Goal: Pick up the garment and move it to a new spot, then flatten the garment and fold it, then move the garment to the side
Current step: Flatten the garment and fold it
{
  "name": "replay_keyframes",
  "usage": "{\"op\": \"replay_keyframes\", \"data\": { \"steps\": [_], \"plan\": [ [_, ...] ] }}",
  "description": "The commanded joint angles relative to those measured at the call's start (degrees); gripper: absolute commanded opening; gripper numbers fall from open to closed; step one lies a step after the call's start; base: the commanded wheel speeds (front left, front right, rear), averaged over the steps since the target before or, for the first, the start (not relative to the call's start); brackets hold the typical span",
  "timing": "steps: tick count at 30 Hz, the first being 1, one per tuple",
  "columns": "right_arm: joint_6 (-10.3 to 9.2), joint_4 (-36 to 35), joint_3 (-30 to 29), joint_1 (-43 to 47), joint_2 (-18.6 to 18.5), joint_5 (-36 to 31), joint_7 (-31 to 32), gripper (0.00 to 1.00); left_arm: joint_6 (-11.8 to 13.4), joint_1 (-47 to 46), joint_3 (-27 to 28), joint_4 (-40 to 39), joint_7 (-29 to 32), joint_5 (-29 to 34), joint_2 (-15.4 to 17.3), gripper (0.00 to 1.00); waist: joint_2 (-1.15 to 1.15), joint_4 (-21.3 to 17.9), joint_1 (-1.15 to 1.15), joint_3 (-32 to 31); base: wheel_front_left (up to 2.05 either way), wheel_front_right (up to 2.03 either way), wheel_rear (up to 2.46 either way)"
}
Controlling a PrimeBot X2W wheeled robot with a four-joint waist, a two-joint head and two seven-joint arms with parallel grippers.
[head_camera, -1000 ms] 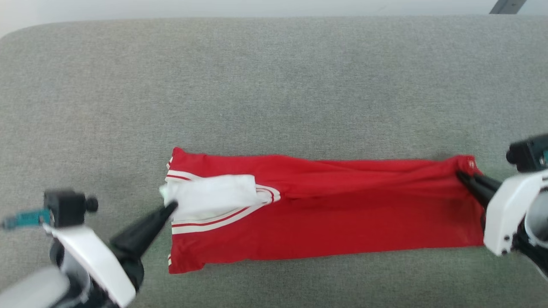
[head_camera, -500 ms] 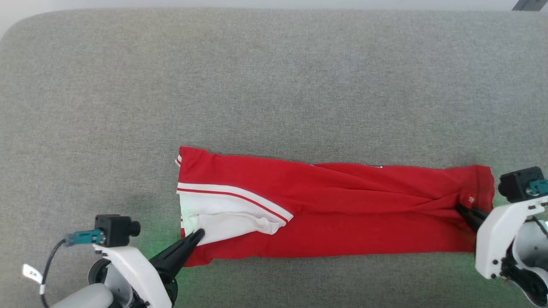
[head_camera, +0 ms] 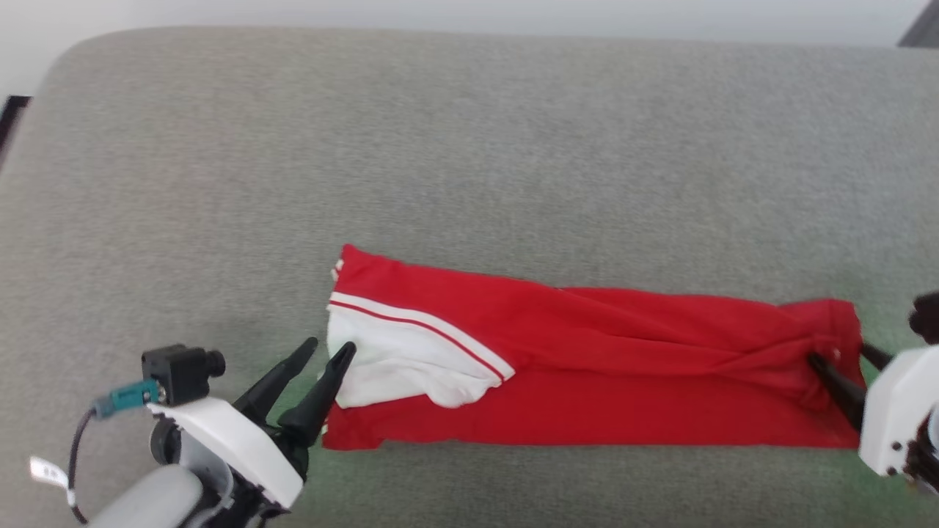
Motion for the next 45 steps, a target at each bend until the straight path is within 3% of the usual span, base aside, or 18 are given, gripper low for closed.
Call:
{"op": "replay_keyframes", "data": {
  "steps": [1,10,18,19,22,23,36,45],
  "plan": [
    [-0.03,0.55,-0.45,0.84,0.33,0.32,0.63,1.00,0.23,2.09,1.33,-0.17,-0.34,1.12,-0.94,1.00,-0.01,1.09,0.00,-0.79,0.00,0.00,0.00],
    [-0.03,7.60,-4.60,2.53,2.25,1.50,4.69,1.00,0.34,11.28,19.49,0.99,-0.35,20.11,-11.91,1.00,-0.01,5.26,0.00,-2.10,0.00,0.00,0.00],
    [-0.03,12.78,-5.70,1.58,4.46,2.32,6.85,1.00,-0.37,15.99,33.15,-1.74,-0.35,42.69,-19.63,1.00,-0.01,7.25,0.00,-2.08,0.00,0.00,0.00],
    [-0.03,13.29,-5.73,1.54,4.66,2.33,6.99,0.87,-0.48,16.45,34.02,-2.27,-0.35,44.75,-20.42,1.00,-0.01,7.38,0.00,-2.04,0.00,0.00,0.00],
    [-0.03,14.79,-5.42,1.27,5.06,2.23,7.62,0.25,-0.59,17.28,36.33,-3.94,-0.35,50.17,-22.38,1.00,-0.01,7.58,0.00,-1.89,0.00,0.00,0.00],
    [-0.03,15.17,-5.31,1.09,5.15,2.18,7.66,0.00,-0.63,17.30,36.98,-4.60,-0.36,51.77,-22.78,1.00,-0.01,7.58,0.00,-1.85,0.00,0.00,0.00],
    [-0.25,16.13,-8.51,-3.14,3.49,2.56,4.38,0.00,-0.56,18.30,38.14,-5.60,-0.35,54.83,-23.40,1.00,-0.01,4.16,0.00,-1.81,0.00,0.00,0.00],
    [-0.16,16.82,-16.88,-5.77,-2.61,-0.39,1.70,0.00,-0.57,17.76,38.95,-5.87,-0.35,55.56,-22.29,1.00,-0.01,-0.10,0.00,-0.06,0.00,0.00,0.00]
  ]
}}
